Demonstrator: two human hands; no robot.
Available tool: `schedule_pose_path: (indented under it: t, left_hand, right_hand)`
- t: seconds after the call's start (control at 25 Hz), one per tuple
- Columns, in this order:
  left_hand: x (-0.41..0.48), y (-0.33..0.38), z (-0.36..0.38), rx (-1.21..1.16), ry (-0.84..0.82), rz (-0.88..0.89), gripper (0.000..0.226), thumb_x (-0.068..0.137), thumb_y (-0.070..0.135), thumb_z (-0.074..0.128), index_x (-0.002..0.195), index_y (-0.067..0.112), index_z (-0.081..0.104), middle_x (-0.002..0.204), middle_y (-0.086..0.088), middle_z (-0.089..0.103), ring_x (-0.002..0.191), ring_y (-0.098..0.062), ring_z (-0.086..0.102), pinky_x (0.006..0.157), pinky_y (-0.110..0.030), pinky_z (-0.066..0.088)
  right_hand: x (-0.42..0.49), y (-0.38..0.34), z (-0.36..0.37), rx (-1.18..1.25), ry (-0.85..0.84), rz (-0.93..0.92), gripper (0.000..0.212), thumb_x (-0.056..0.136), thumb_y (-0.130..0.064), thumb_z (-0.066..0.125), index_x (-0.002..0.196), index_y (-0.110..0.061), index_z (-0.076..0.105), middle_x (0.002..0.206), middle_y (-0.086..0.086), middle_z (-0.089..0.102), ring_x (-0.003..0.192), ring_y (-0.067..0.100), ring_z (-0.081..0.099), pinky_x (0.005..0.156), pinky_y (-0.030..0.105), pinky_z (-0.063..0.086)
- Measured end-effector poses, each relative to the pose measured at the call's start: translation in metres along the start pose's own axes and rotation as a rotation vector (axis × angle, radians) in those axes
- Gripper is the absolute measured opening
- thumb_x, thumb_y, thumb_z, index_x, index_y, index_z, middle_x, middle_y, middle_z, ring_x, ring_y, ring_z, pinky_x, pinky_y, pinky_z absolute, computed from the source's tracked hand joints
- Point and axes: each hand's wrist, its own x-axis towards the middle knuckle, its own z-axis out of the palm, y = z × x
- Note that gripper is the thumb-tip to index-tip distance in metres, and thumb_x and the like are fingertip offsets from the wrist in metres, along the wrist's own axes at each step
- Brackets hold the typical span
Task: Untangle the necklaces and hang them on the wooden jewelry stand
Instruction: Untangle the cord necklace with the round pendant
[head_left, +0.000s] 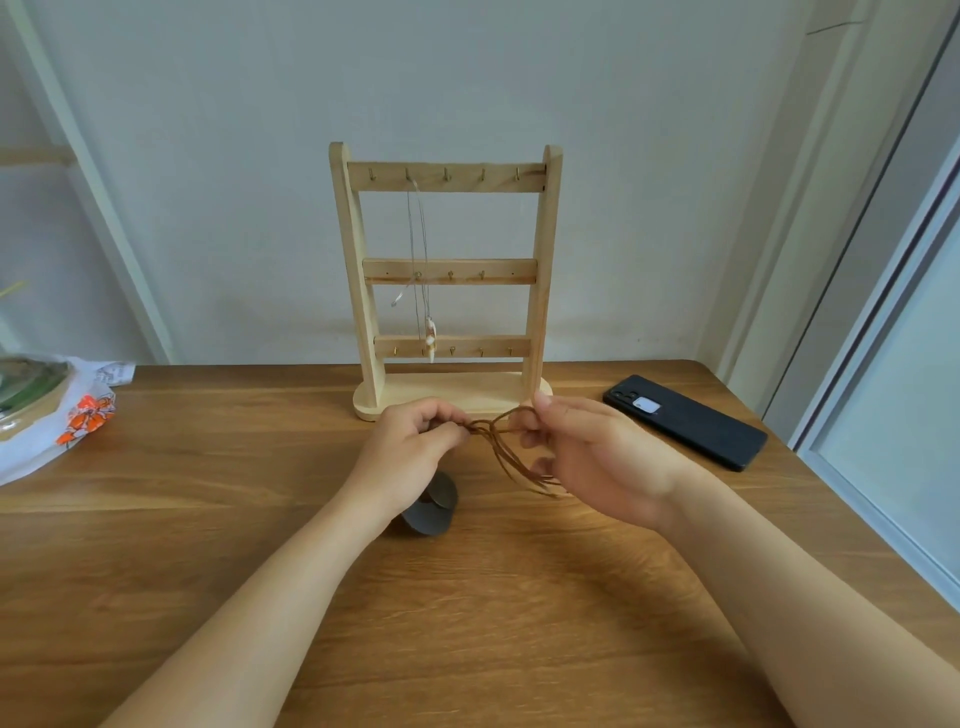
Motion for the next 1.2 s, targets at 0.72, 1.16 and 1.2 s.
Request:
schedule_pose_path:
  t: [0.72, 1.16, 1.2]
  left_hand:
    - [-0.003, -0.006, -0.007, -0.033, -0.034, 0.069, 0.015, 0.091, 0.015, 0.072, 0.094, 0.029, 0.077, 0.084, 0.02, 0.074, 0.077, 0.006, 0.065, 0.073, -0.015, 0.045]
    - [-0.005, -0.003, -0.003, -0.035, -0.149, 0.157, 0.022, 0.089, 0.011, 0.074, 0.109, 0.019, 0.077, 0.1, 0.006, 0.078, 0.101, -0.009, 0.072, 0.096, -0.036, 0.056]
    - [-0.006, -0.002, -0.002, -0.042, -0.158, 0.149, 0.022, 0.089, 0.011, 0.074, 0.108, 0.019, 0.077, 0.1, 0.006, 0.079, 0.101, -0.009, 0.072, 0.096, -0.034, 0.056]
  right_hand:
    - [-0.008, -0.004, -0.002, -0.537, 0.578, -0.494, 0.006, 0.089, -0.015, 0.073, 0.083, -0.014, 0.074, 0.072, -0.002, 0.067, 0.066, 0.007, 0.057, 0.063, 0.02, 0.048]
    - [0.0, 0.018, 0.01, -0.707, 0.323, -0.468, 0.017, 0.093, -0.009, 0.067, 0.102, -0.019, 0.077, 0.082, -0.004, 0.073, 0.076, 0.012, 0.068, 0.068, 0.028, 0.056]
    - [0.0, 0.019, 0.011, -0.728, 0.313, -0.465, 0.016, 0.091, -0.01, 0.07, 0.103, -0.019, 0.077, 0.081, -0.005, 0.073, 0.074, 0.011, 0.067, 0.066, 0.024, 0.054]
